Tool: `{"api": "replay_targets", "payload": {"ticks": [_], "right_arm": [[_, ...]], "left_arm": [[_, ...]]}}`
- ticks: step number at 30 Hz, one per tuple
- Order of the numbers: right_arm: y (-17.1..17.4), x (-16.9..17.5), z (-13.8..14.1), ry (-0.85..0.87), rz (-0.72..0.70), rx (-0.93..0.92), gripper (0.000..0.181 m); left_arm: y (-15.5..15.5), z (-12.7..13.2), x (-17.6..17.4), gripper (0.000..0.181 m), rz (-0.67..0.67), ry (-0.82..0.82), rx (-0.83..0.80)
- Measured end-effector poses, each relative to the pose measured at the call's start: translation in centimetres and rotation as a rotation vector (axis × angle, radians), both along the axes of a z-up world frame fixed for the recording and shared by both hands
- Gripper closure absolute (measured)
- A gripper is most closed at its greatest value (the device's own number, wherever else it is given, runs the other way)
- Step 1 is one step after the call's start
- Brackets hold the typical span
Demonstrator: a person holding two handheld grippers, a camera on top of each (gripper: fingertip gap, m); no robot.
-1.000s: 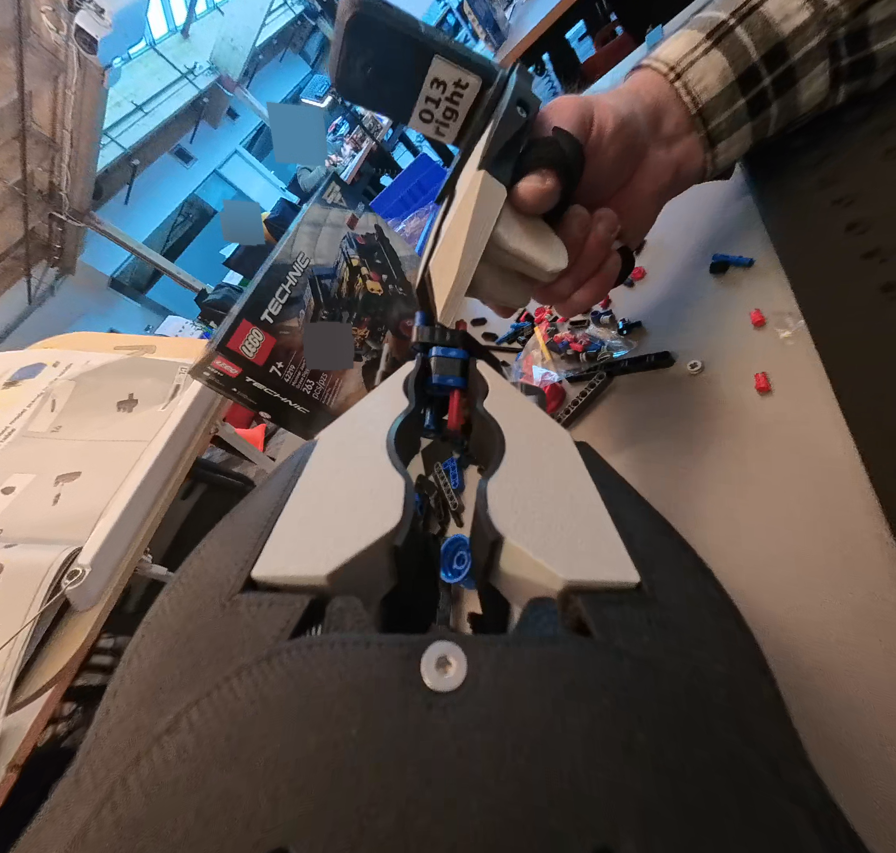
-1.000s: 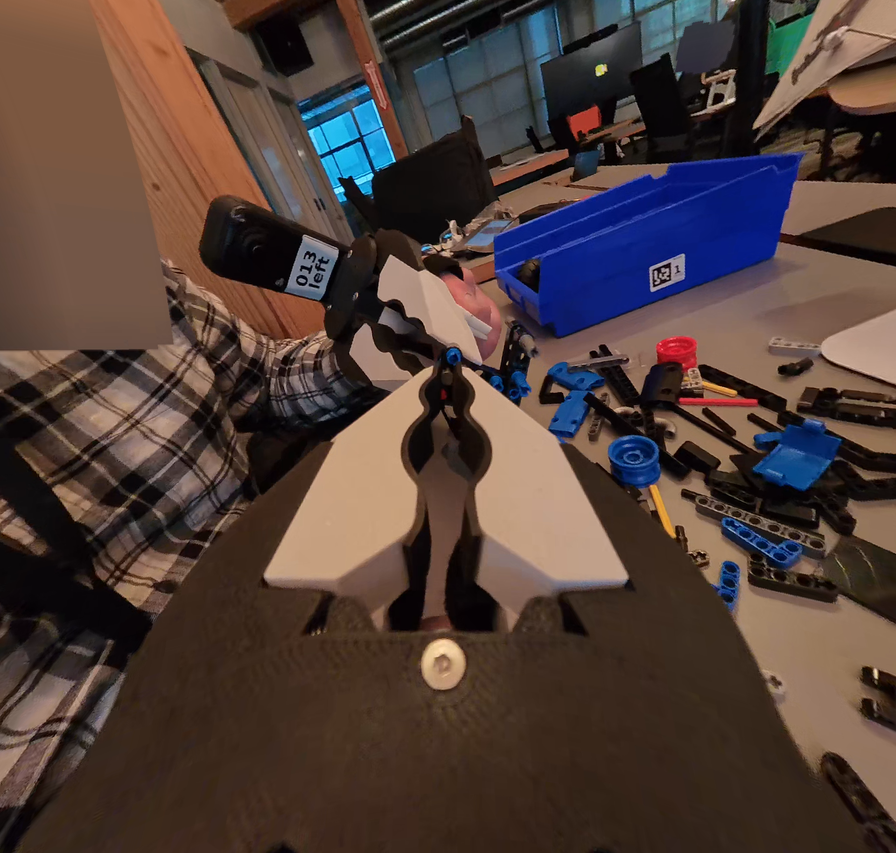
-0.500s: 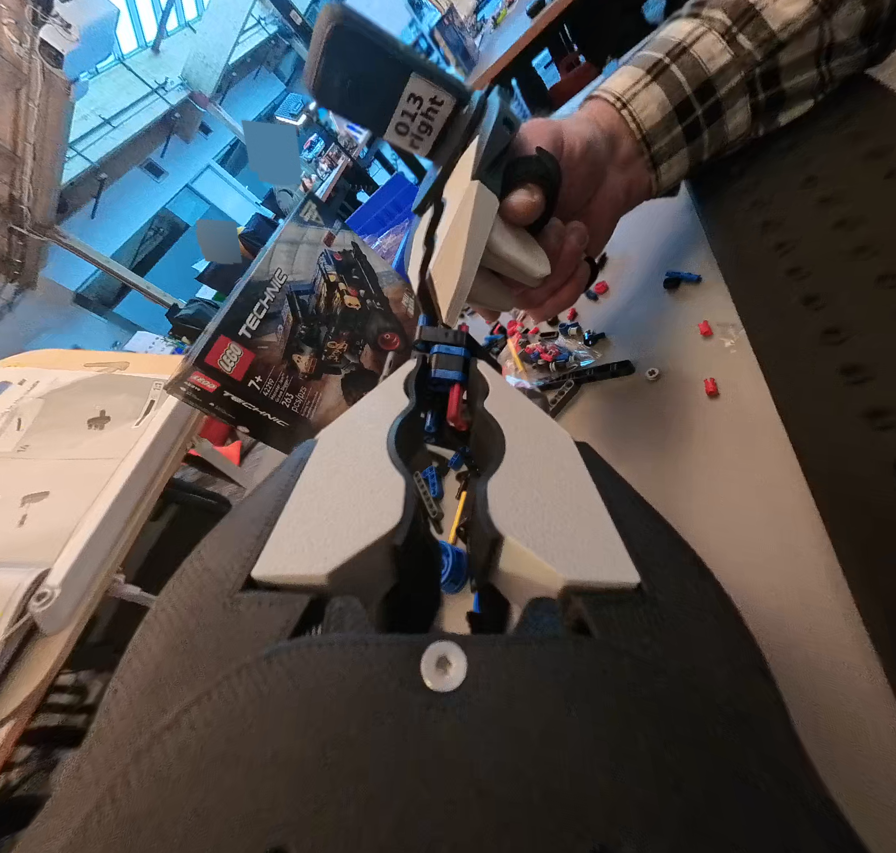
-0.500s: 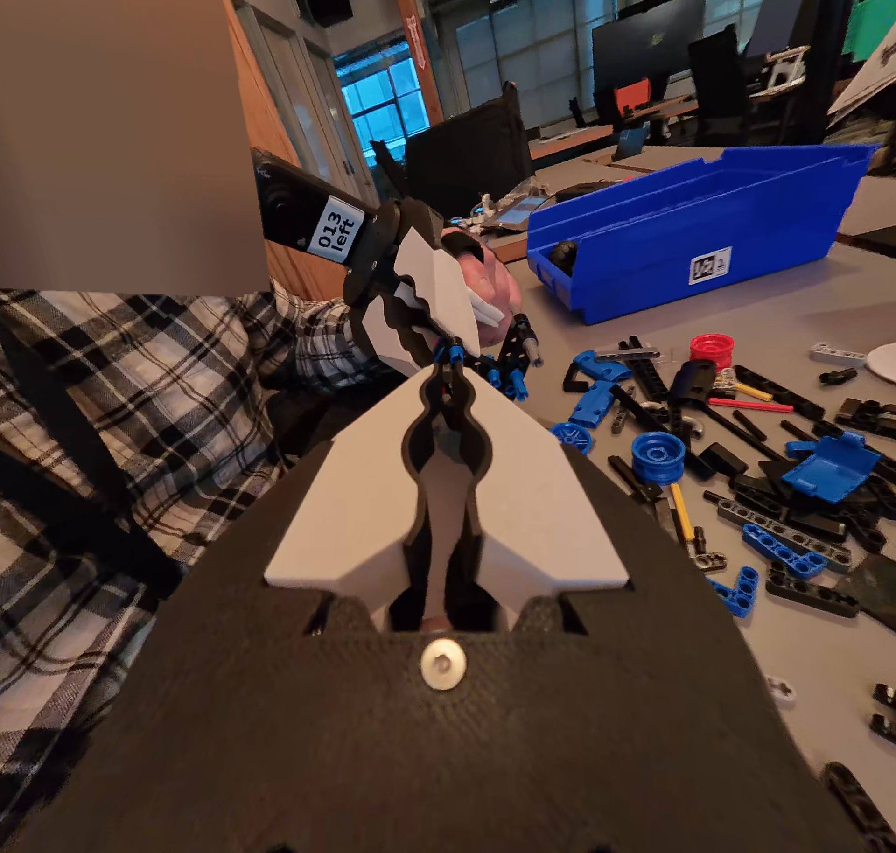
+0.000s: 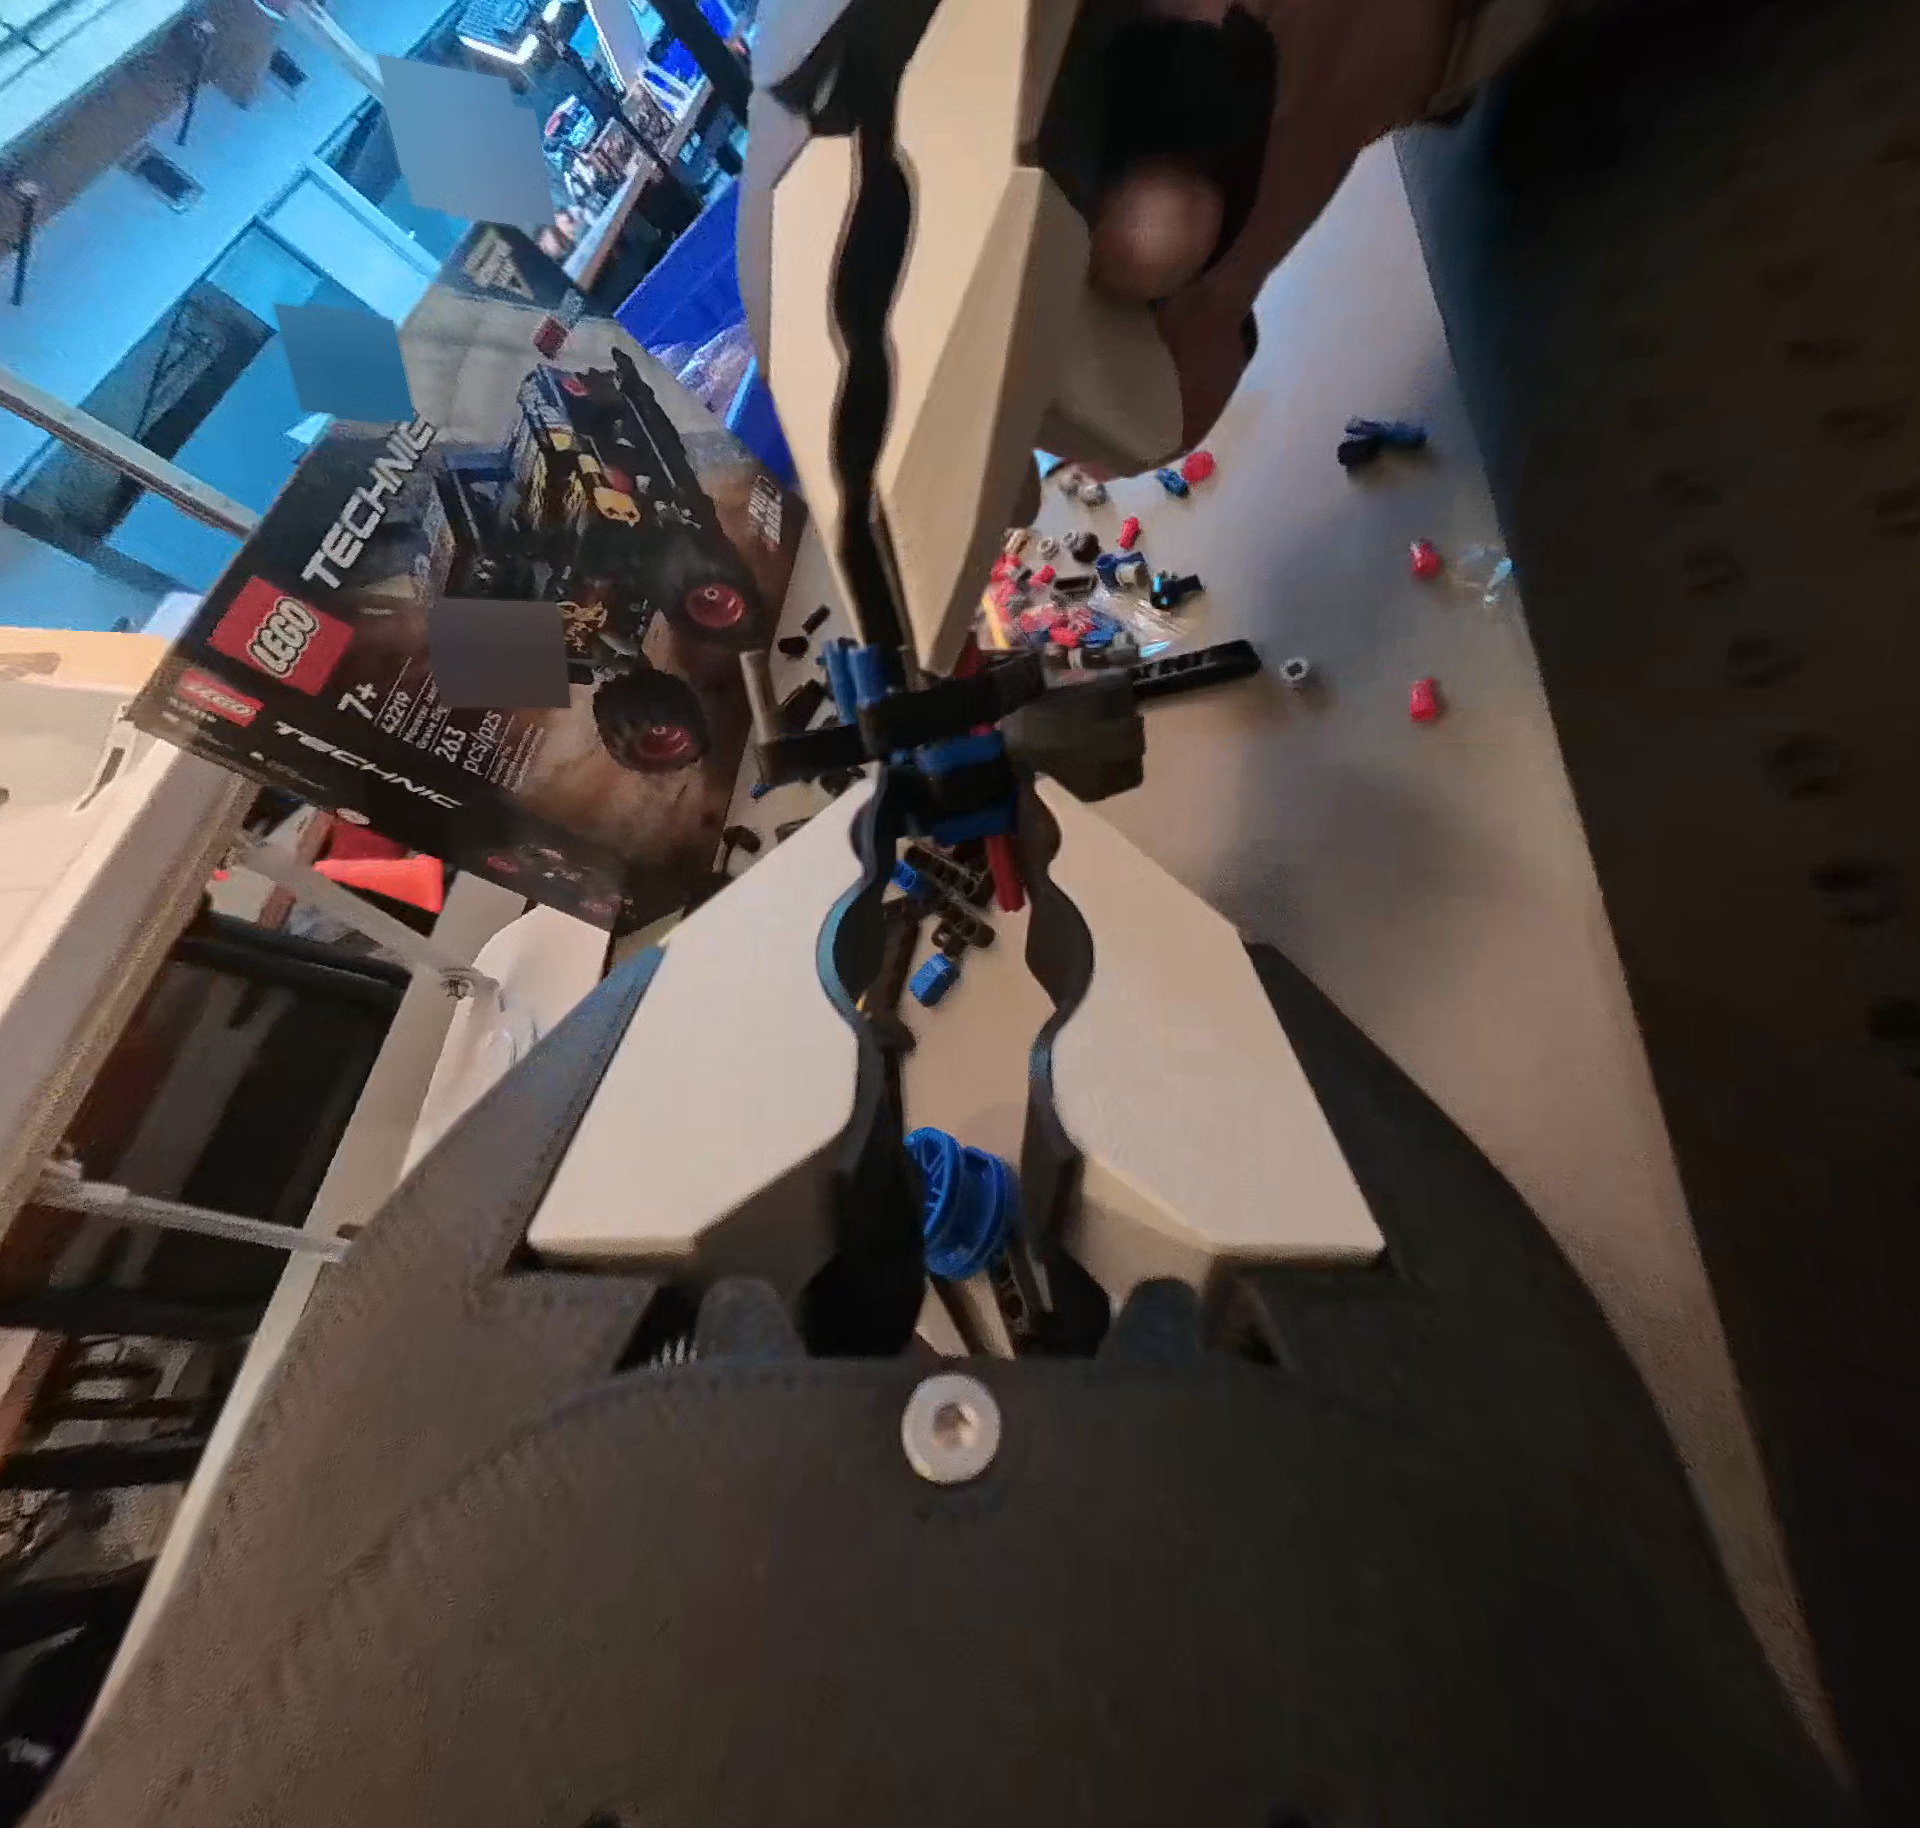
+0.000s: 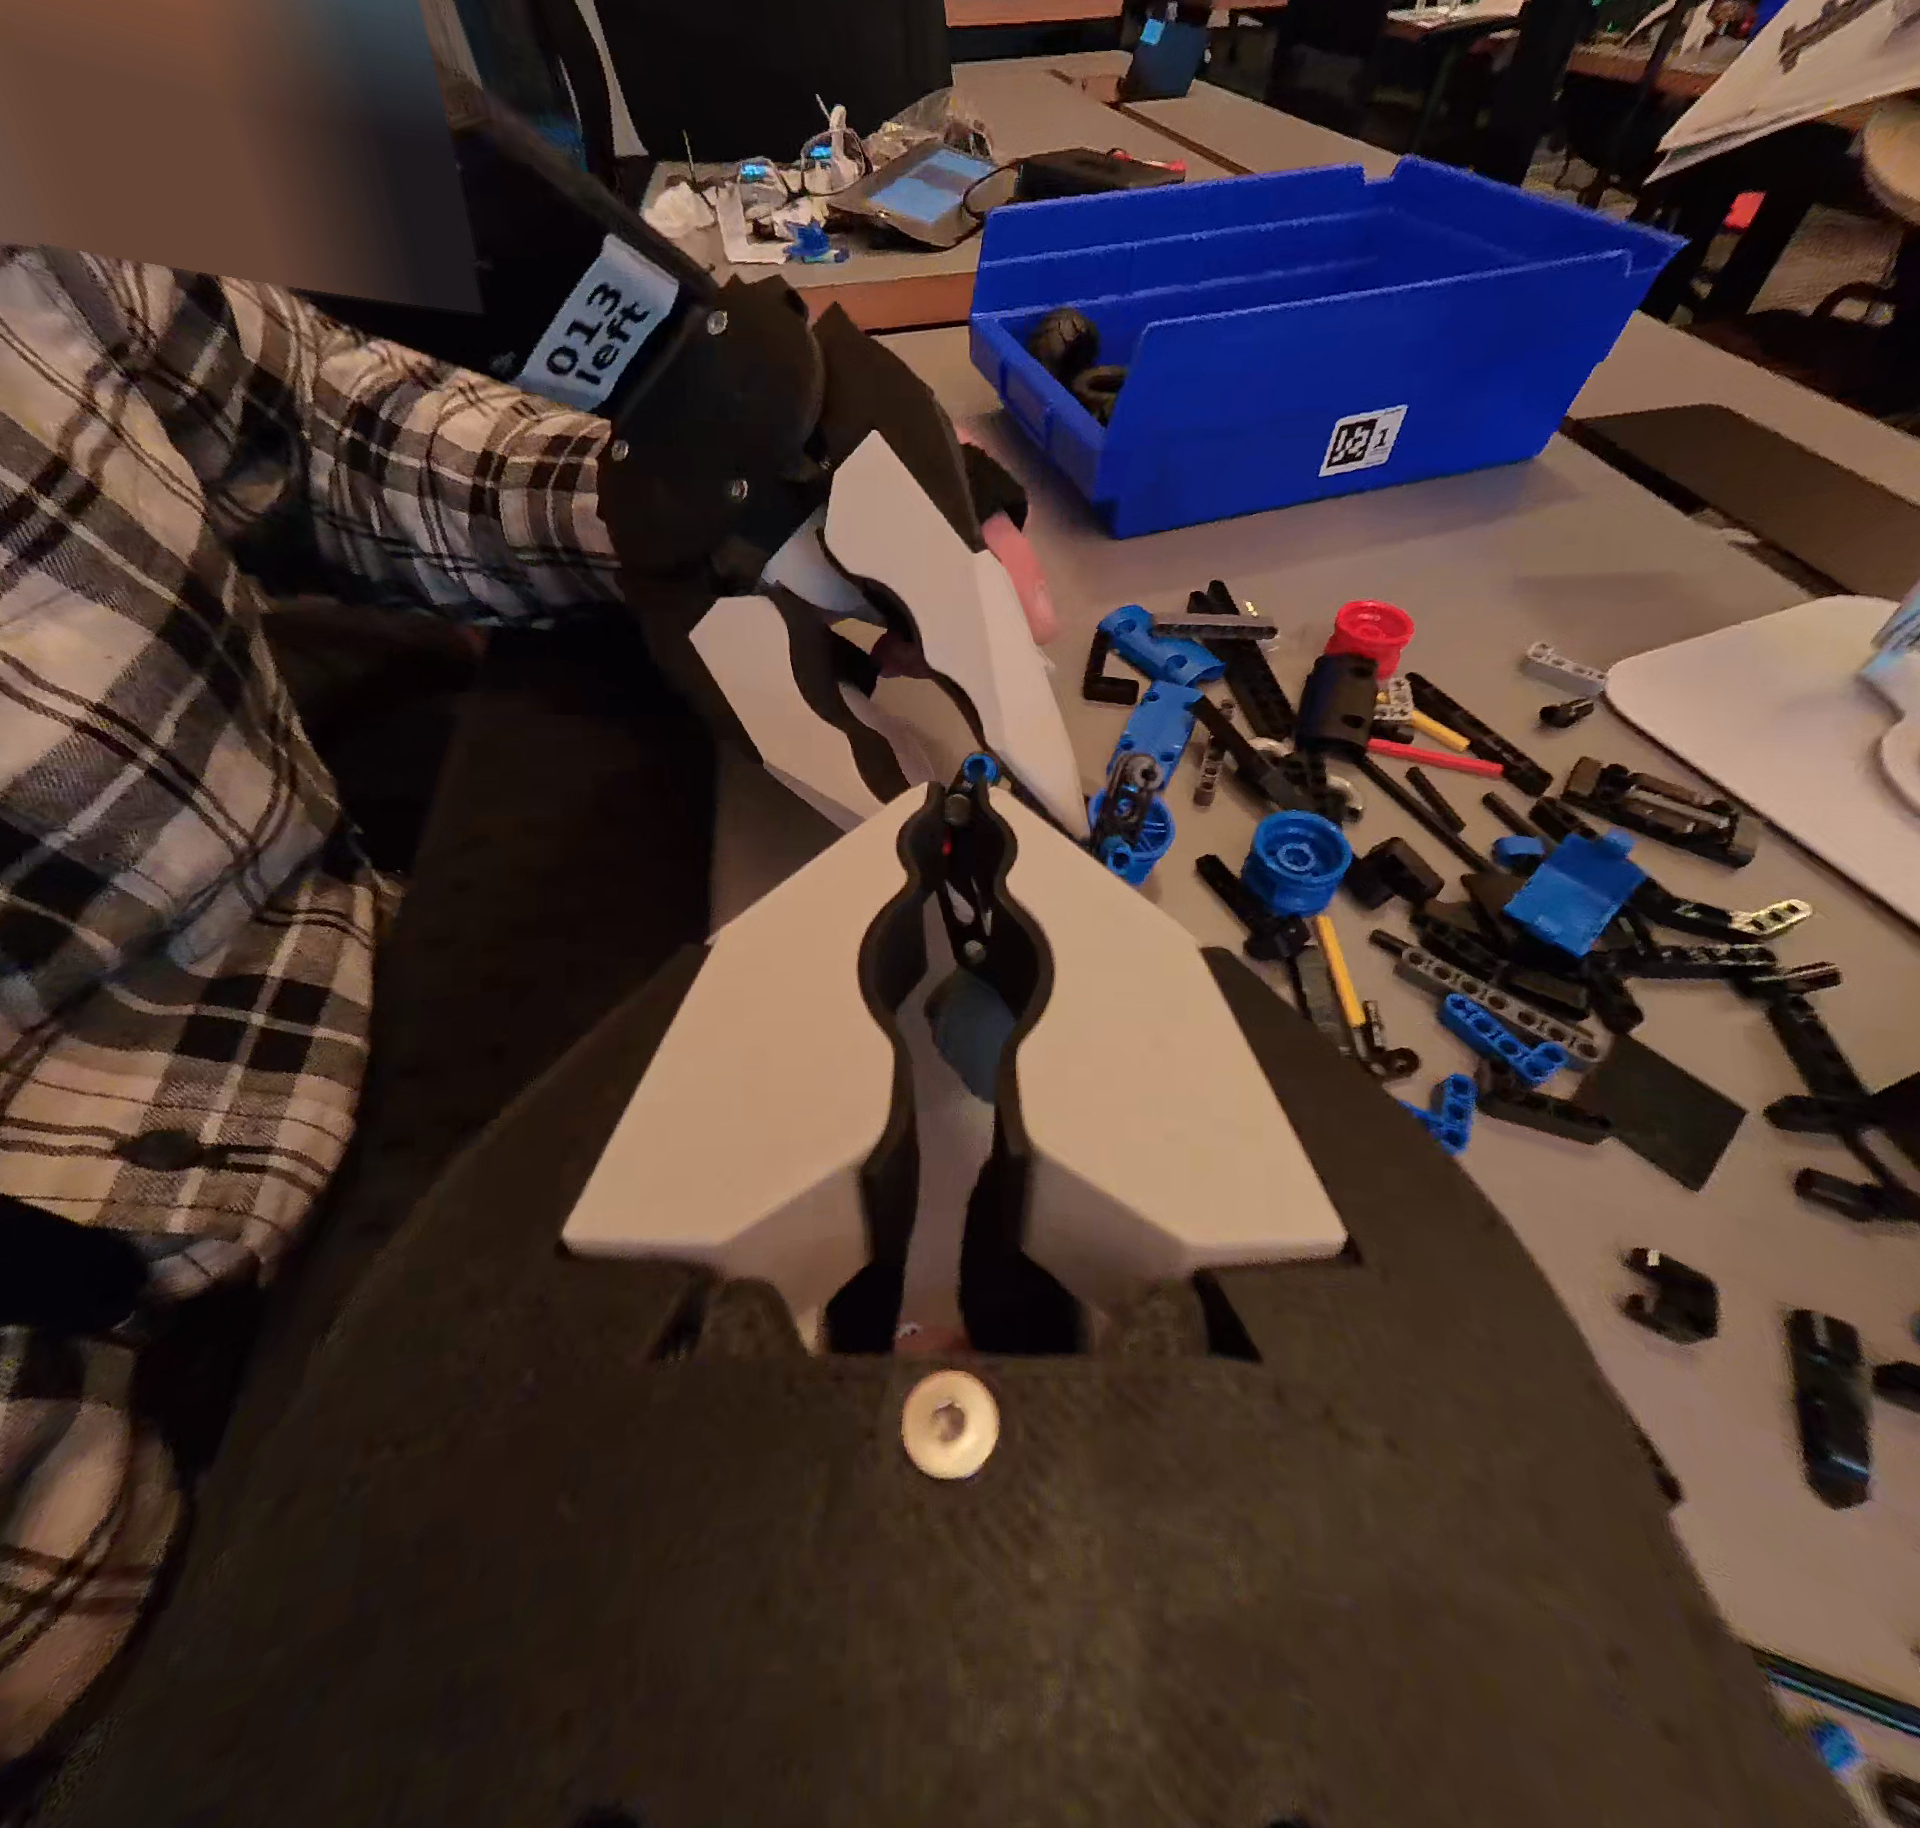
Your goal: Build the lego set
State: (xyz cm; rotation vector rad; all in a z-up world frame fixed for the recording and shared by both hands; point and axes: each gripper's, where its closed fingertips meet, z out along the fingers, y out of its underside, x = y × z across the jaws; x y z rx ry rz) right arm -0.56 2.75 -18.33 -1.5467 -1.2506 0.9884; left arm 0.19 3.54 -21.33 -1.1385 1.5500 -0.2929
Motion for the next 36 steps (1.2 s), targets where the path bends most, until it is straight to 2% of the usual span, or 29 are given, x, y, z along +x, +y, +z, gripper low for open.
{"api": "replay_targets", "payload": {"ticks": [4,6,13,17,20,25,30,32,33,34,35,36], "right_arm": [[-0.3,-0.4,-0.7,0.014,-0.035,-0.082,0.176],[-0.5,-0.5,-1.0,0.001,-0.045,-0.057,0.178],[-0.4,-0.7,-1.0,-0.003,-0.096,-0.004,0.179],[-0.4,-0.3,-1.0,0.026,-0.092,-0.069,0.18],[-0.6,0.0,-1.1,0.014,-0.081,-0.041,0.181],[-0.9,0.5,-0.8,0.074,-0.06,-0.158,0.181],[-1.3,1.1,-0.8,0.052,-0.052,-0.107,0.18],[-0.3,2.9,0.9,0.15,-0.094,-0.133,0.18],[0.8,4.5,1.9,0.192,-0.138,-0.141,0.18],[1.1,5.1,1.4,0.13,-0.157,-0.09,0.18],[0.6,4.4,0.4,0.055,-0.136,-0.051,0.18],[0.0,3.5,0.1,0.034,-0.107,-0.043,0.18]], "left_arm": [[-0.2,-0.8,-0.3,0.166,0.045,0.046,0.05],[-0.7,-1.2,-0.3,0.165,0.041,0.038,0.008],[0.1,-1.0,-0.7,0.168,0.103,0.05,0.061],[-0.1,-0.6,-0.8,0.167,0.092,0.036,0.064],[-0.3,-0.5,-0.6,0.167,0.081,0.037,0.071],[-0.7,-0.2,-0.2,0.167,0.064,0.025,0.064],[-0.9,-0.2,0.0,0.167,0.059,0.037,0.074],[1.5,-1.4,-2.3,0.168,0.161,0.085,0.05],[2.4,-1.0,-3.3,0.168,0.187,0.044,-0.008],[1.6,0.5,-2.3,0.168,0.139,-0.032,-0.046],[0.5,1.0,-0.8,0.167,0.088,-0.027,-0.007],[0.1,0.4,0.2,0.167,0.068,0.012,0.016]]}}
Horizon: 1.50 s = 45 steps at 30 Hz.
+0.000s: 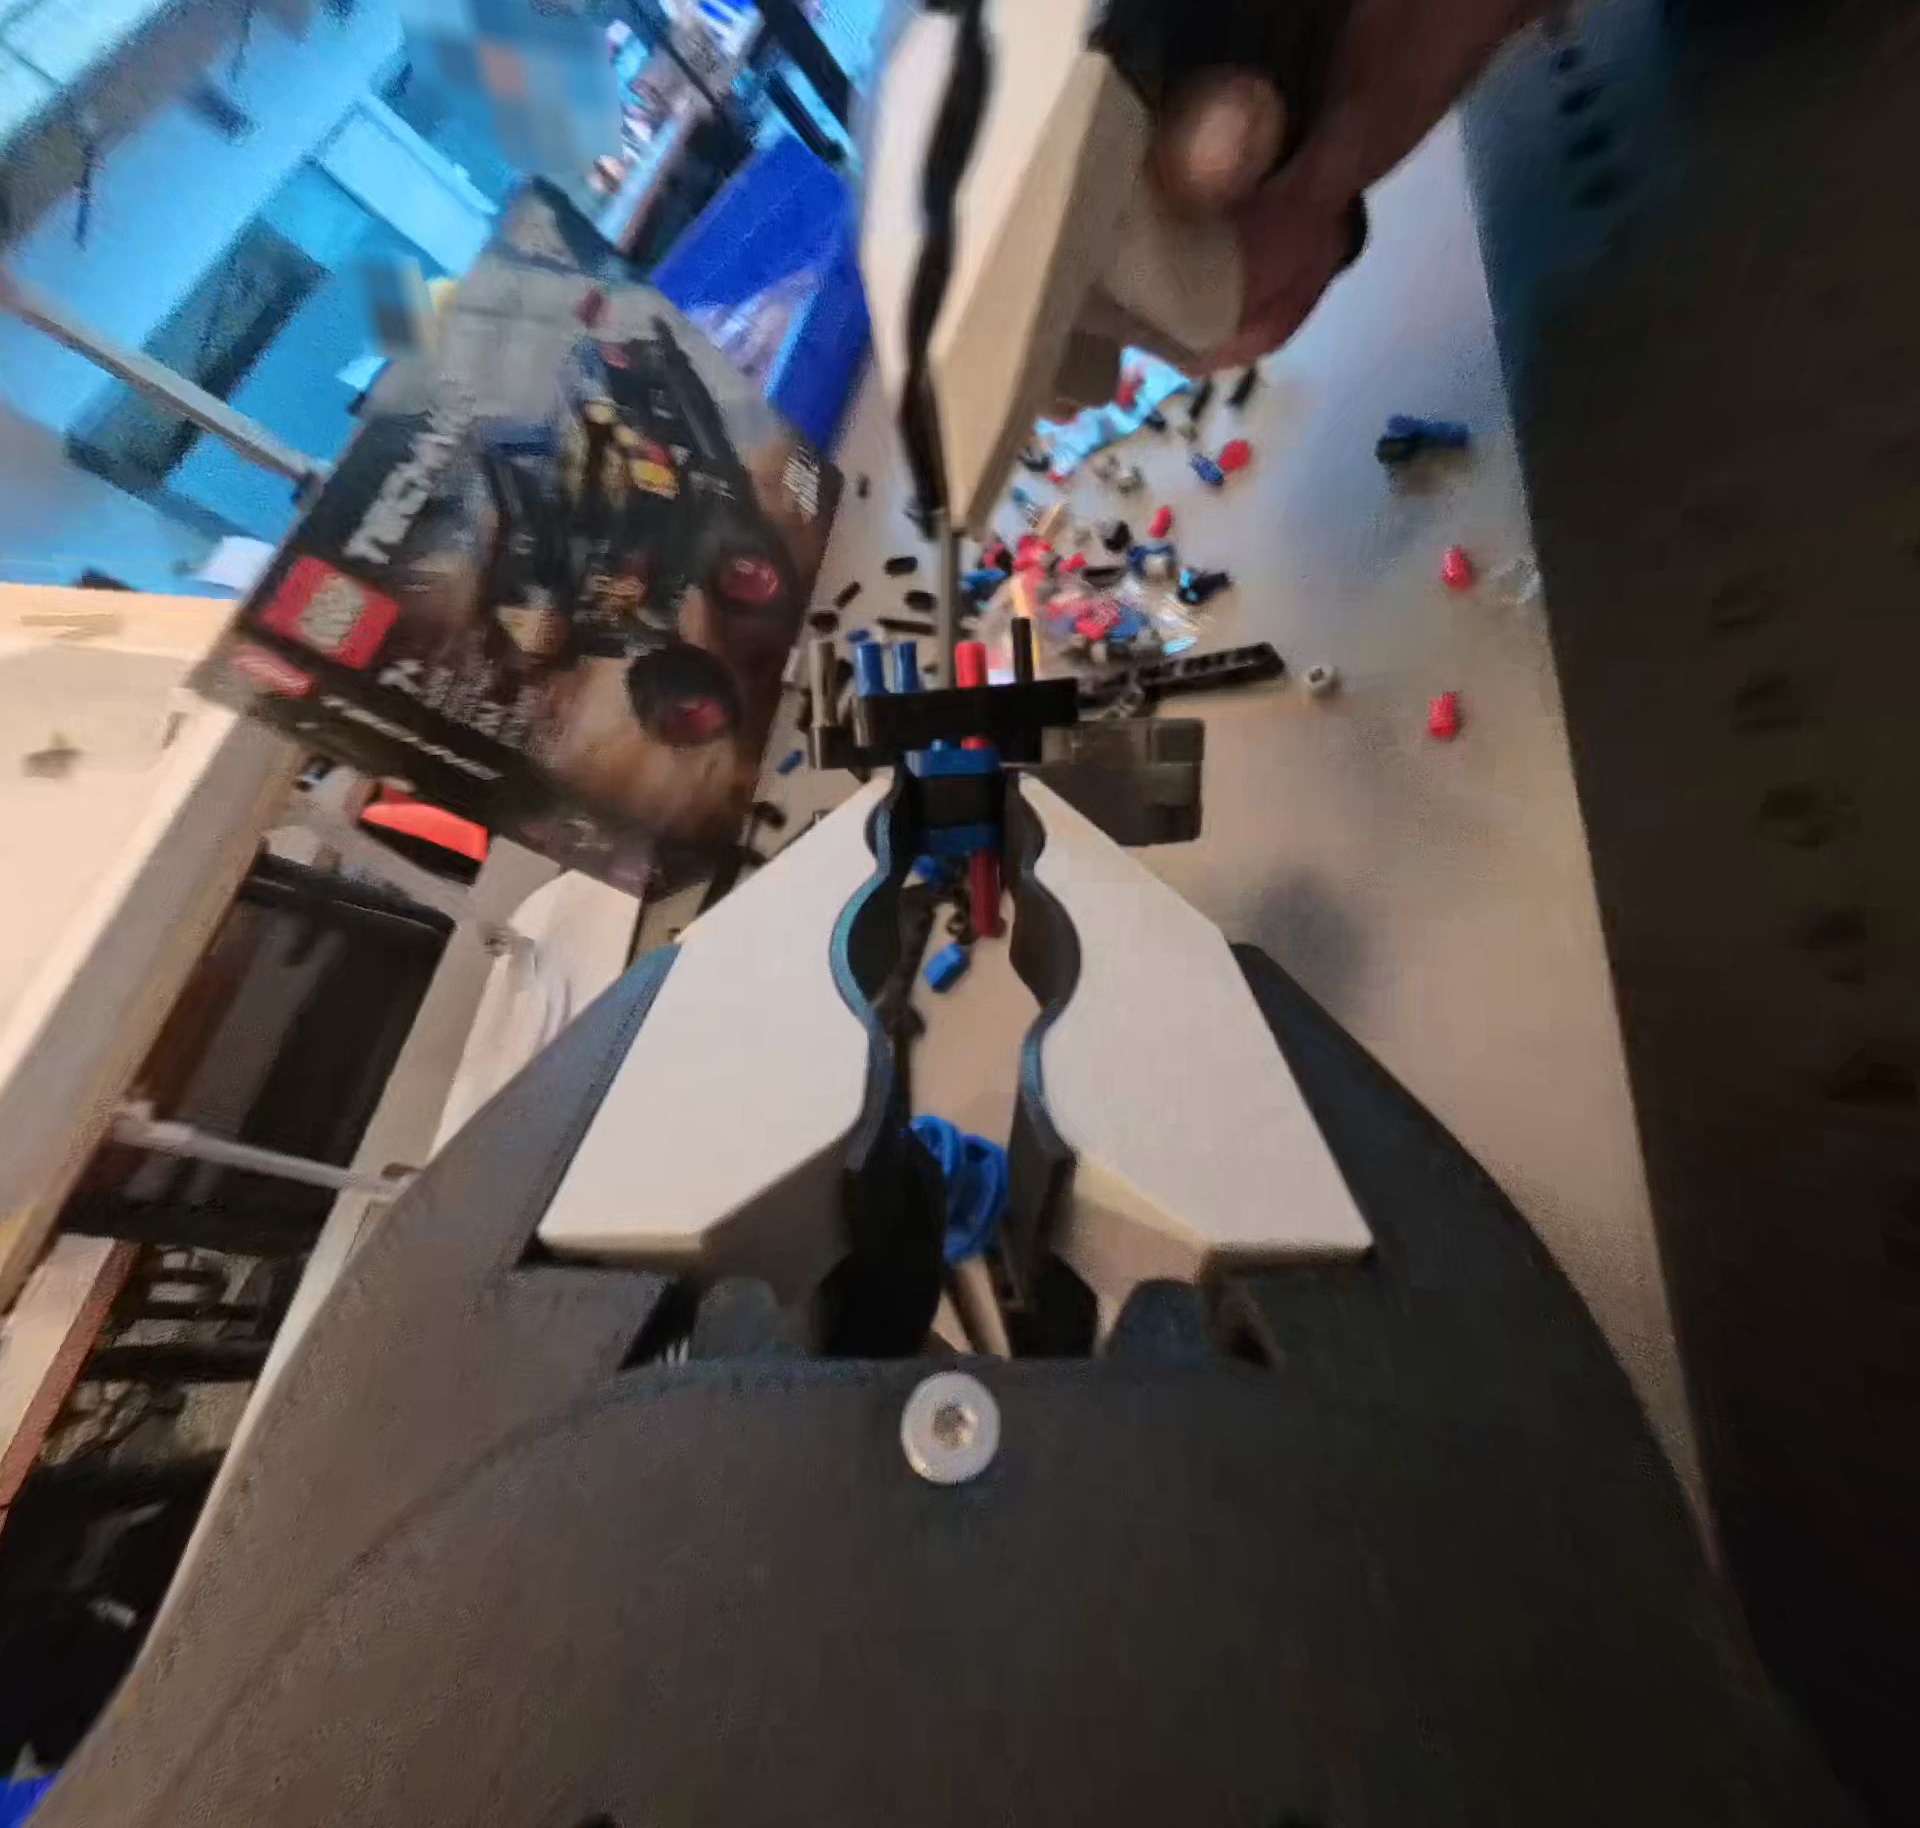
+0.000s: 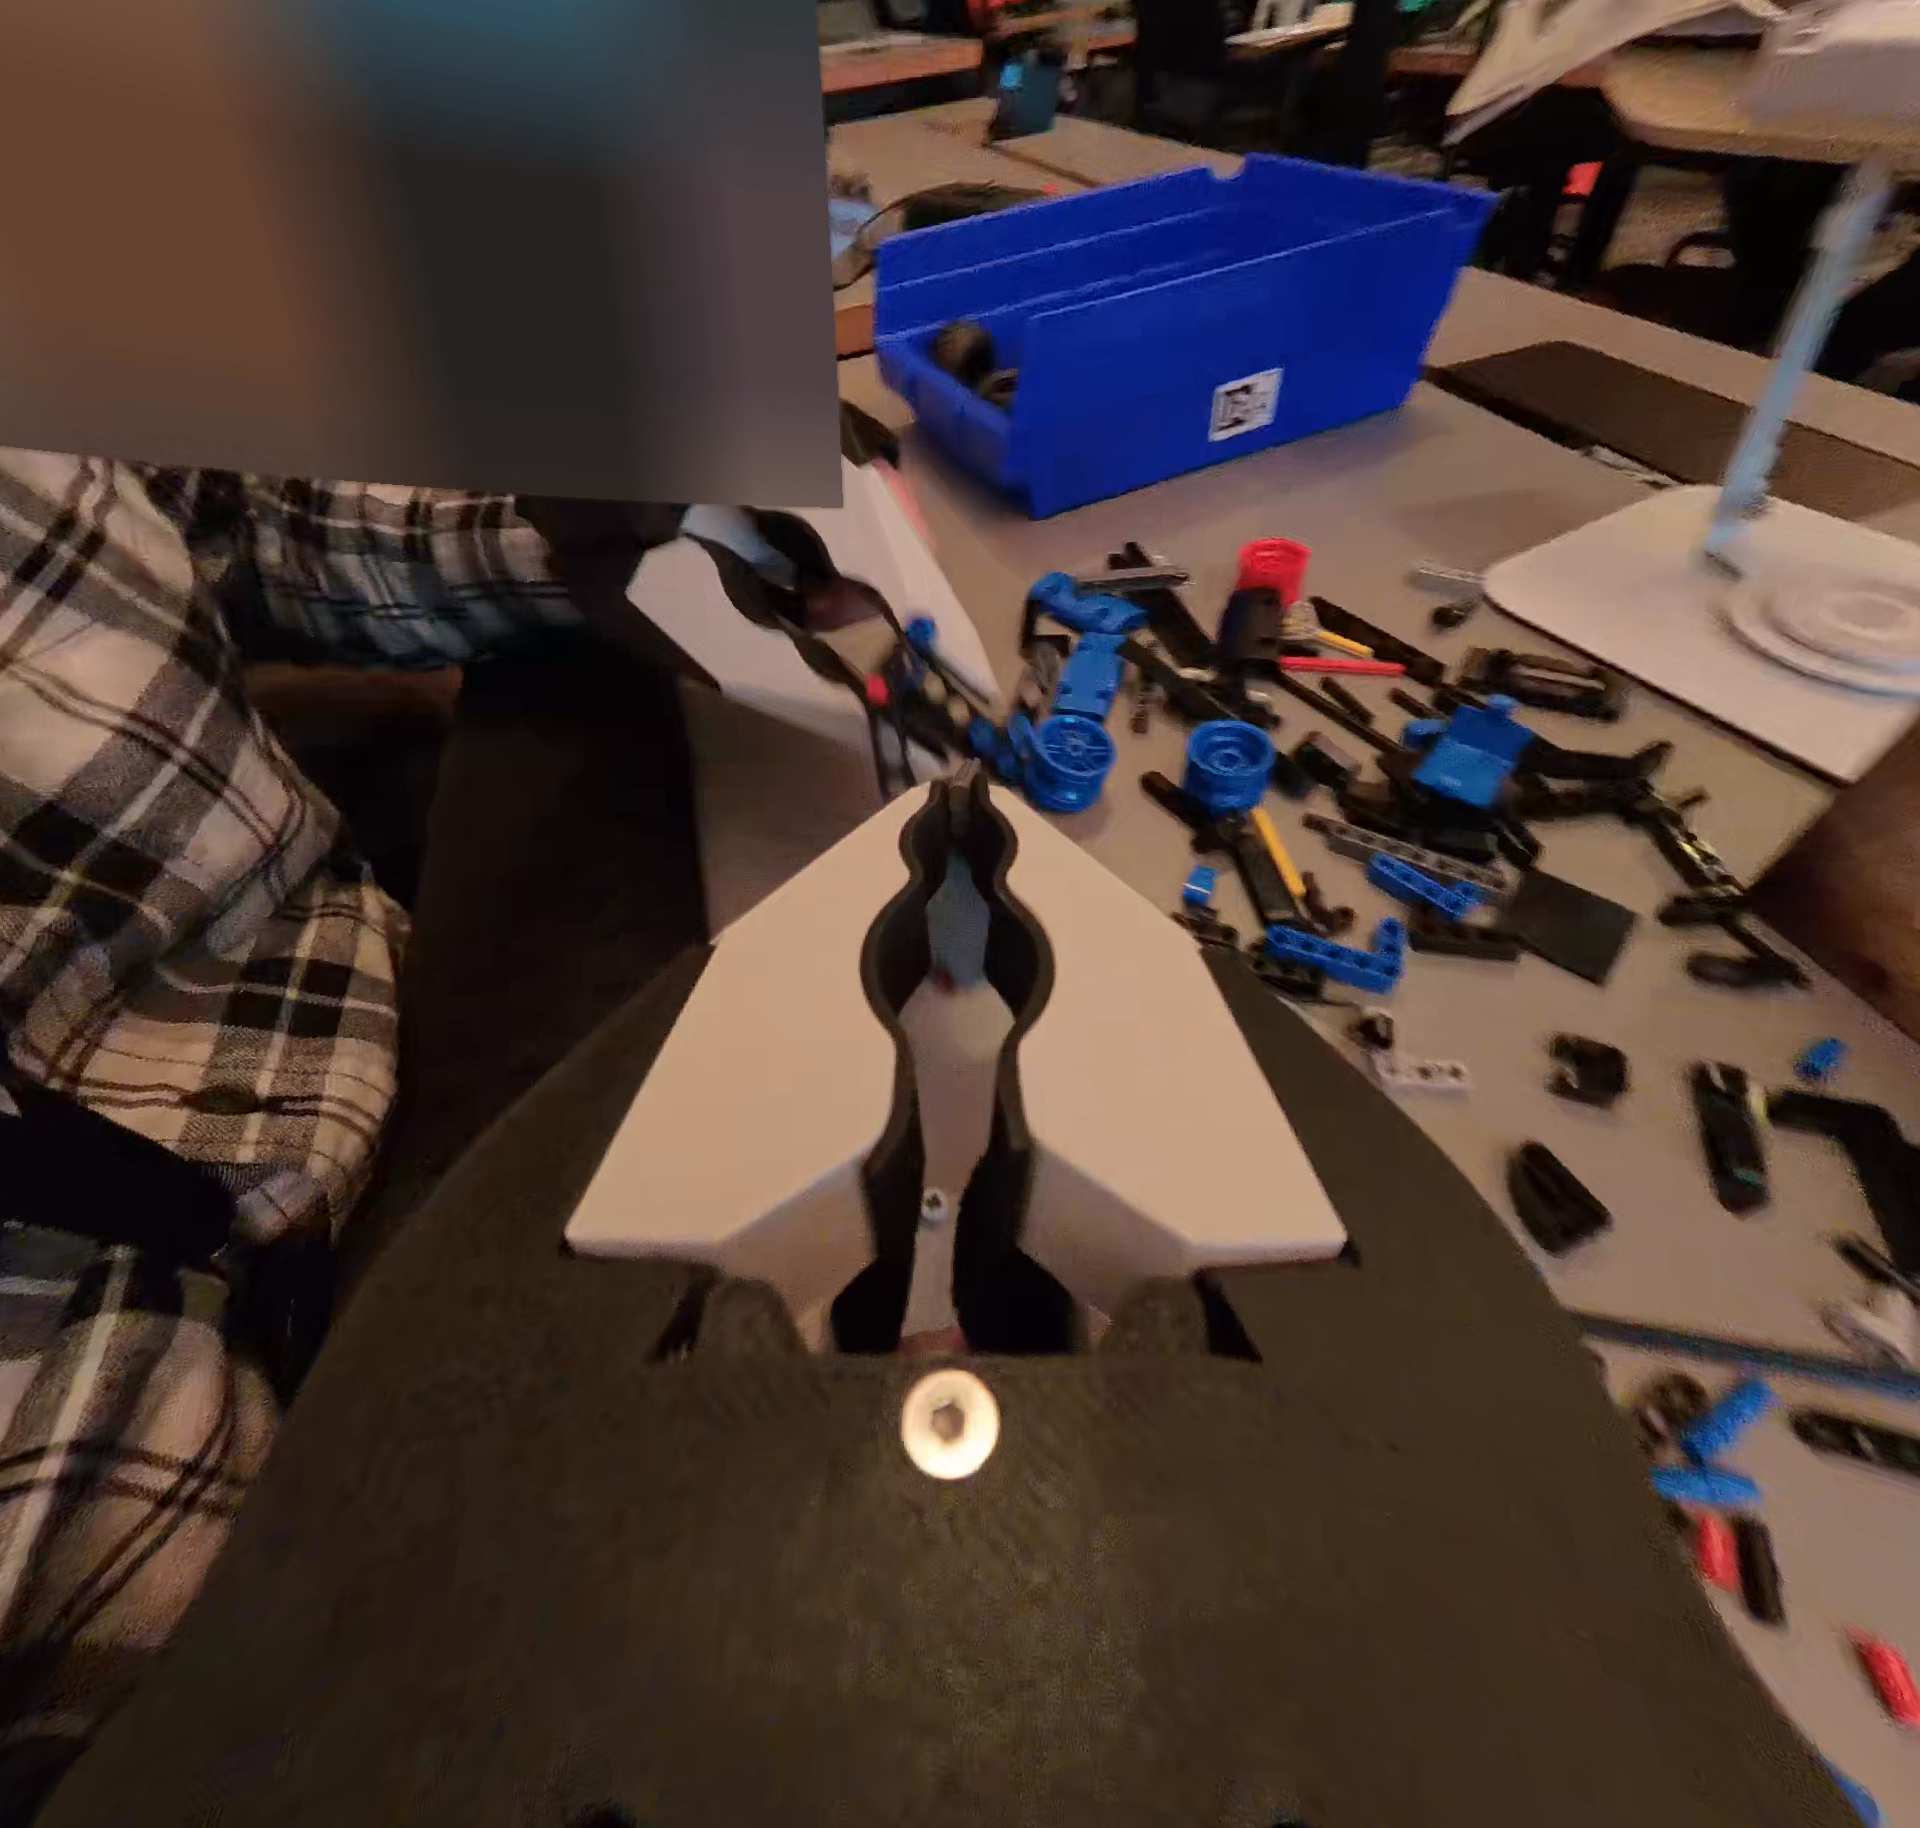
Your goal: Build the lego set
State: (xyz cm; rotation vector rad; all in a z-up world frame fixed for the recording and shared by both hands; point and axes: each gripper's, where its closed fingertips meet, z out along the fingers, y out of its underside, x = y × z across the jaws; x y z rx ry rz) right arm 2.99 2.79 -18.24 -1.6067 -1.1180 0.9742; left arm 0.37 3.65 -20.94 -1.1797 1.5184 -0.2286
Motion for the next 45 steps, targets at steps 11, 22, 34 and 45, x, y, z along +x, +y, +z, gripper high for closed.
{"api": "replay_targets", "payload": {"ticks": [11,22,34,45], "right_arm": [[-2.1,-2.0,-7.8,-0.362,0.162,0.04,0.178],[1.3,-3.6,-3.9,-0.222,0.013,0.073,0.154],[1.7,-5.1,-3.1,-0.094,0.114,0.01,0.176],[1.6,-1.9,-3.6,-0.167,0.172,-0.05,0.176]], "left_arm": [[2.5,-2.2,-2.2,0.168,0.094,0.013,-0.133],[2.6,-2.0,-1.5,0.168,0.086,0.008,-0.116],[2.5,-1.3,-2.0,0.168,0.062,-0.007,-0.071],[3.8,0.2,-3.6,0.168,0.078,-0.161,-0.186]]}}
